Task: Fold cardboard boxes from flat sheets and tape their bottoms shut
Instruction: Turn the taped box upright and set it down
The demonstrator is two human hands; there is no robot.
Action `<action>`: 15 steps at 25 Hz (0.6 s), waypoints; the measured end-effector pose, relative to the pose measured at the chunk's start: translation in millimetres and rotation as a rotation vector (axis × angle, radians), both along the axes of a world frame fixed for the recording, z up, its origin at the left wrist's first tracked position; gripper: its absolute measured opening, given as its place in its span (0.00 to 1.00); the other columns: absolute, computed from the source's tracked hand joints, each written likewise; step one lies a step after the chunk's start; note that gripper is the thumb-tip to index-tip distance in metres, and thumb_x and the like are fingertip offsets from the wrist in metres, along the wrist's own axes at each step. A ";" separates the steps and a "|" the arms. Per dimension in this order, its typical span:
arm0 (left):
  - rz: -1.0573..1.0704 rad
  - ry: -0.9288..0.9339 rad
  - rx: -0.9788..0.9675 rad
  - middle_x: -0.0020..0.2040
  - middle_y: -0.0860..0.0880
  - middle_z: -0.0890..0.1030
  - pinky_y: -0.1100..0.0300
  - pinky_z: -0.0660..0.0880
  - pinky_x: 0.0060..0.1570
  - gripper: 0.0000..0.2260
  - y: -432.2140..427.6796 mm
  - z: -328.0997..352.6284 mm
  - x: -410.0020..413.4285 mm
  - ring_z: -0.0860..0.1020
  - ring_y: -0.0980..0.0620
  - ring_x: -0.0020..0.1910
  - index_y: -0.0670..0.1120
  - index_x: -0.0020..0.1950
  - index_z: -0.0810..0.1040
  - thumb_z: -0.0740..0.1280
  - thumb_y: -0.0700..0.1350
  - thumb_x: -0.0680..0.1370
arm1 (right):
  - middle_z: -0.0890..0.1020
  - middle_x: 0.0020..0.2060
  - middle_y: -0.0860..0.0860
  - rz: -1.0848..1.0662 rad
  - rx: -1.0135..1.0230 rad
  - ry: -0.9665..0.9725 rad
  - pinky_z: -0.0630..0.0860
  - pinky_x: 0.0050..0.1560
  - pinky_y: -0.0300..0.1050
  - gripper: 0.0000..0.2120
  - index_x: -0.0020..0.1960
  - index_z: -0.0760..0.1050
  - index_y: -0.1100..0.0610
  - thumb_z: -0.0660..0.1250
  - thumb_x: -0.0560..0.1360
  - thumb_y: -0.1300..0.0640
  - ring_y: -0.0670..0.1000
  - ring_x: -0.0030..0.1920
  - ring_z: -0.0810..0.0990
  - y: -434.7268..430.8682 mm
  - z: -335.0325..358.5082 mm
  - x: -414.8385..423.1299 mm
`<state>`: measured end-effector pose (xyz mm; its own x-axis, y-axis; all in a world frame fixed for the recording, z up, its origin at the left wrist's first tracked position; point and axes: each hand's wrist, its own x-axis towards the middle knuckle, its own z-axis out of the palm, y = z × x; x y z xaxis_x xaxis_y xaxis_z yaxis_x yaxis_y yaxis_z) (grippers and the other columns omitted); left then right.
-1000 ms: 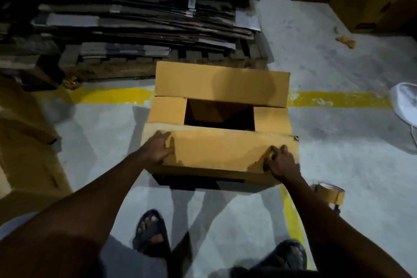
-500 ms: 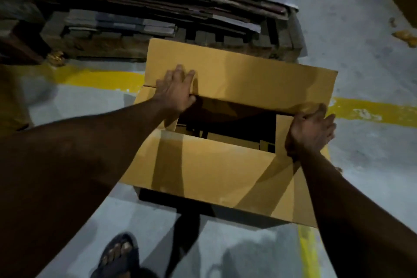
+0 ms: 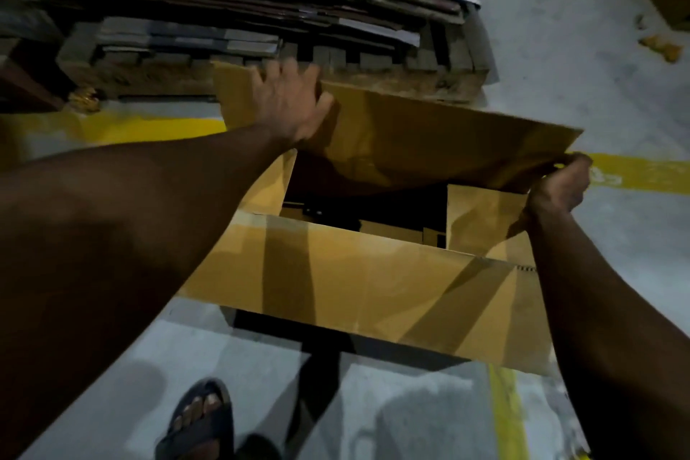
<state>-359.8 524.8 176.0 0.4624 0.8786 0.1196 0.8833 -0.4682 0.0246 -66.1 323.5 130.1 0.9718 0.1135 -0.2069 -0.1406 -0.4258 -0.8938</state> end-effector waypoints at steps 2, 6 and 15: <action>-0.008 -0.008 0.038 0.57 0.41 0.77 0.40 0.61 0.62 0.20 -24.4 11.4 -14.1 0.73 0.40 0.59 0.48 0.58 0.77 0.52 0.57 0.79 | 0.80 0.59 0.55 -0.091 -0.003 0.056 0.67 0.57 0.46 0.22 0.55 0.80 0.55 0.50 0.79 0.47 0.56 0.62 0.74 -18.0 14.3 -5.8; -0.069 0.057 -0.221 0.52 0.41 0.80 0.50 0.66 0.51 0.15 -72.7 -5.3 -66.0 0.76 0.40 0.52 0.50 0.48 0.80 0.55 0.53 0.80 | 0.81 0.57 0.60 0.048 -0.335 -0.030 0.70 0.59 0.52 0.20 0.53 0.82 0.54 0.54 0.79 0.47 0.62 0.60 0.75 -72.1 17.1 -42.6; 0.410 -0.064 -0.525 0.70 0.33 0.61 0.36 0.66 0.62 0.30 -62.1 -80.8 -147.9 0.67 0.29 0.64 0.58 0.77 0.50 0.52 0.66 0.78 | 0.73 0.61 0.66 0.304 -0.707 -0.165 0.70 0.57 0.65 0.24 0.70 0.62 0.51 0.56 0.80 0.39 0.70 0.59 0.74 -96.9 -49.8 -79.3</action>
